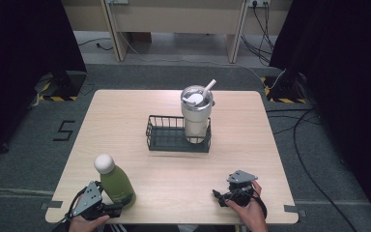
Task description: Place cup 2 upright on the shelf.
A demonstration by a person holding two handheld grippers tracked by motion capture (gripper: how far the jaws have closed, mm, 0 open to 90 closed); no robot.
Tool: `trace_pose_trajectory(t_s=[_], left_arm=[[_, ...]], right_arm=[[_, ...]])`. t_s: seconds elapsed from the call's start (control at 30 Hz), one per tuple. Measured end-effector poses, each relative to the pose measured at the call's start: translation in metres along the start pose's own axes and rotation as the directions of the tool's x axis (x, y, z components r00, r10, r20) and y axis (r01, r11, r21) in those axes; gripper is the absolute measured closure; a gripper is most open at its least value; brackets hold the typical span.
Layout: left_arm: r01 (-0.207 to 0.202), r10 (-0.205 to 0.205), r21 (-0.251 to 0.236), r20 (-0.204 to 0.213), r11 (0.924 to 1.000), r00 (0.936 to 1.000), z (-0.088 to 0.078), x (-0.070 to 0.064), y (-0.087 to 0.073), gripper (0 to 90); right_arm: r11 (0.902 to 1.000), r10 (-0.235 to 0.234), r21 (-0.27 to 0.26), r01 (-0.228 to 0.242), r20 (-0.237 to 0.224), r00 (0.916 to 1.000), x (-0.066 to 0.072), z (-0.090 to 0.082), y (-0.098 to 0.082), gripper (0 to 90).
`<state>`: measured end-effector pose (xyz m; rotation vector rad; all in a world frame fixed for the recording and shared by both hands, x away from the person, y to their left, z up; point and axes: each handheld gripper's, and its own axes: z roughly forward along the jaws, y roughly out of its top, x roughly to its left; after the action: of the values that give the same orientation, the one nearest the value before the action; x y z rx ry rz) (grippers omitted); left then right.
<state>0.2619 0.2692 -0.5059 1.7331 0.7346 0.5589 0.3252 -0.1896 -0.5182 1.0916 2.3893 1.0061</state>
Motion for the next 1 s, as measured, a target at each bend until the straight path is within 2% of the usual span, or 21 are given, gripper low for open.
trace_pose_trajectory(t_s=[0.03, 0.13, 0.2, 0.23, 0.3, 0.47, 1.0], left_arm=[[-0.004, 0.004, 0.000, -0.012, 1.0000, 0.9999, 0.000, 0.000, 0.001, 20.6], [-0.007, 0.007, -0.008, -0.013, 0.9999, 0.9999, -0.001, 0.001, 0.002, 20.7], [0.003, -0.004, -0.021, -0.010, 0.9998, 0.9999, -0.002, 0.002, 0.005, 20.7], [0.023, -0.023, -0.030, 0.000, 0.9993, 0.9997, -0.003, 0.004, 0.008, 20.7], [0.024, -0.024, -0.034, -0.004, 0.9991, 0.9997, -0.004, 0.005, 0.011, 20.7], [0.008, -0.008, -0.028, -0.013, 0.9996, 0.9999, -0.004, 0.007, 0.016, 20.7], [0.003, -0.003, -0.012, -0.011, 0.9999, 0.9999, 0.009, 0.012, 0.035, 20.7]], right_arm=[[1.0000, 0.000, 0.000, 0.000, 0.000, 1.0000, 0.000, 0.000, 0.000, 11.7], [1.0000, 0.000, 0.000, 0.000, 0.000, 1.0000, 0.000, 0.000, 0.000, 11.6], [1.0000, 0.000, 0.000, 0.000, 0.000, 1.0000, 0.000, 0.000, 0.000, 11.7], [1.0000, 0.000, 0.000, 0.000, 0.000, 1.0000, 0.000, 0.000, 0.000, 11.6], [1.0000, 0.001, 0.000, -0.001, 0.000, 1.0000, 0.000, 0.000, 0.000, 11.6], [1.0000, 0.001, 0.000, -0.001, 0.000, 1.0000, 0.000, 0.000, 0.000, 11.6], [1.0000, 0.000, 0.001, 0.000, -0.001, 1.0000, 0.000, 0.000, 0.000, 11.2]])
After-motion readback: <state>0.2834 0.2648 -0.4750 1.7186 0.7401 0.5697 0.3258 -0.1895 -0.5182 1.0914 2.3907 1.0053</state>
